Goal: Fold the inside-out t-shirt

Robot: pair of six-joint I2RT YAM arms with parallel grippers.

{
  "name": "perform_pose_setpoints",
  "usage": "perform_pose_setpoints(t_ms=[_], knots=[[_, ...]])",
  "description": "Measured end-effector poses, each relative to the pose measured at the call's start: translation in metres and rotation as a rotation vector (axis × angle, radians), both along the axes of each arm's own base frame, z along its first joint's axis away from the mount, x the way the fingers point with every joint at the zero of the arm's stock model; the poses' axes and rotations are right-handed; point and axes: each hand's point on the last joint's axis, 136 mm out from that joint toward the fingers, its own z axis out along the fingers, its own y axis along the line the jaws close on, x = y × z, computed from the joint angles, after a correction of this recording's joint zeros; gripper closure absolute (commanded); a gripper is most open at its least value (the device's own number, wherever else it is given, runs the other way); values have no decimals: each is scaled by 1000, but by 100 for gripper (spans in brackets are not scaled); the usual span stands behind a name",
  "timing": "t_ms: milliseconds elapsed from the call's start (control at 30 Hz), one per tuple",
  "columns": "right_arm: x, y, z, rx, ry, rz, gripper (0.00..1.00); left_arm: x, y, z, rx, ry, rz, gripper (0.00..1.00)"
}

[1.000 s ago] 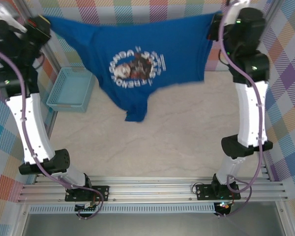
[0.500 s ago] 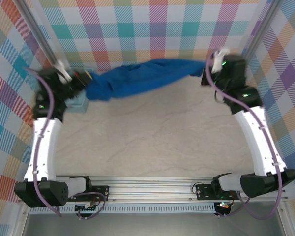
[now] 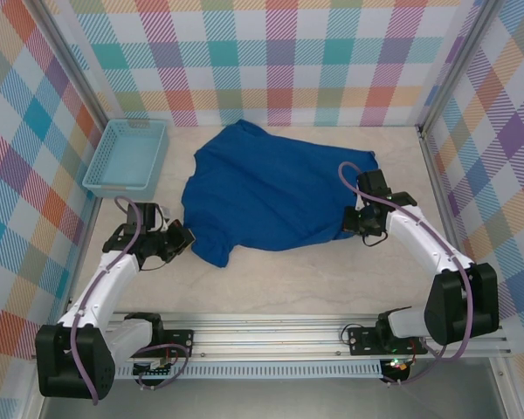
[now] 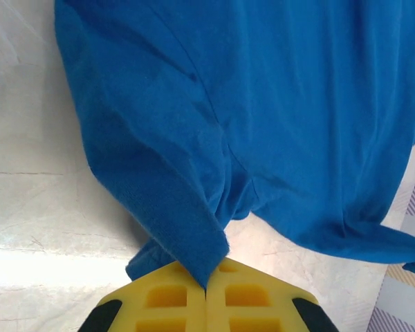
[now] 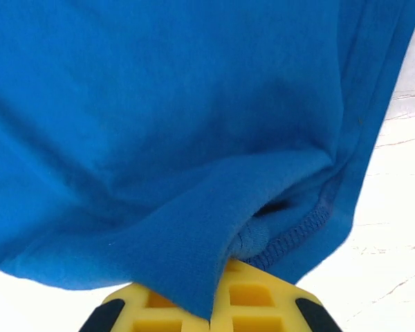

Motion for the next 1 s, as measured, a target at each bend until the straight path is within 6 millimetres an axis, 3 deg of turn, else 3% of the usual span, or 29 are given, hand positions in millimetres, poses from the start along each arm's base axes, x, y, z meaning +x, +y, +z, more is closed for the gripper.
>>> perform_pose_setpoints(t_ms=[400, 667, 867, 1000], knots=[[-8, -14, -14, -57, 31, -45, 99, -7, 26, 40, 112, -120, 78, 100], [-10, -19, 10, -63, -48, -52, 100, -12, 40, 70, 168, -189, 108, 100], [-21, -27, 23, -82, -79, -68, 100, -29, 43, 74, 197, -185, 93, 100], [-29, -31, 20, -93, -71, -72, 100, -39, 40, 71, 187, -172, 79, 100]])
